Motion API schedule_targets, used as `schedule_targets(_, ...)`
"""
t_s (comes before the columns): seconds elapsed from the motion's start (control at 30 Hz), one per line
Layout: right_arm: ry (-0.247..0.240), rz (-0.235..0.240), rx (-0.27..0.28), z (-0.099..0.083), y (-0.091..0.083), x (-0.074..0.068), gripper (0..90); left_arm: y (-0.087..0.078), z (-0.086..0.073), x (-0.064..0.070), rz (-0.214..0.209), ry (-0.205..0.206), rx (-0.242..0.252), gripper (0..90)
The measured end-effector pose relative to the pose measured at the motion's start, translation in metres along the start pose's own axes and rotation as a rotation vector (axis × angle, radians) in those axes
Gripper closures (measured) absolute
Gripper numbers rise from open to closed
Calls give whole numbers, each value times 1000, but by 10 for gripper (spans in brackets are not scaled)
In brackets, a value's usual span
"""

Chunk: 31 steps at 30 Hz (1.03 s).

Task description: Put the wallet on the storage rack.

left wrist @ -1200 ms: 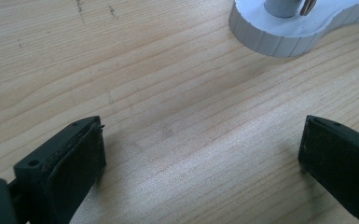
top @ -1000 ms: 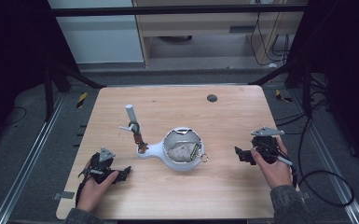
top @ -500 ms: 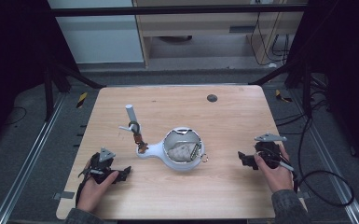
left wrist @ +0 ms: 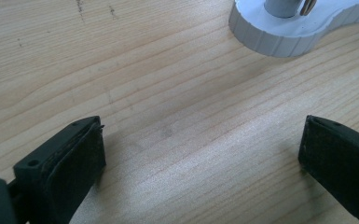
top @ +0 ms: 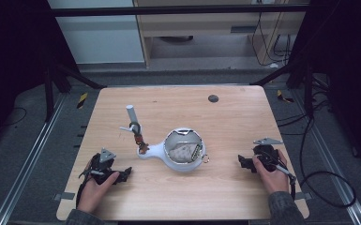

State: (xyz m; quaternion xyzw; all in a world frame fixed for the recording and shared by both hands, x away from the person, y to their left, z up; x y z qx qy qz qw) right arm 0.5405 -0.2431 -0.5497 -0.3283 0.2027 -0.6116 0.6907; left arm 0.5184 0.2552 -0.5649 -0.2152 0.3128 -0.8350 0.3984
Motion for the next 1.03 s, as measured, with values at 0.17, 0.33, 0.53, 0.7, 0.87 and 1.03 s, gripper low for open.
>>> schedule_targets(0.17,29,-16,2,-2,9,2,55,0,0,0,1,0,0,0)
schedule_targets(0.33,48,-20,-4,-7,14,2,50,0,0,0,0,-1,0,0)
schedule_targets(0.53,23,-40,19,-8,17,1,27,0,0,0,-1,-1,2,0)
schedule_targets(0.7,30,-48,32,-8,17,-1,19,0,0,0,-3,0,-2,0)
schedule_targets(0.87,26,-45,33,-12,13,-3,19,1,0,0,-4,-3,1,0)
schedule_targets(1.03,23,-41,33,-13,11,-6,18,1,0,0,-5,-3,0,0)
Point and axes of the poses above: each handheld gripper's, and its own axes: y roughly forward along the jaws, z roughly out of its top, x roughly to its right, the point moved 8 cm from there along y, roughly forward along the jaws, and after that the axes turned 11 degrees about -z, right-handed, at the moved point
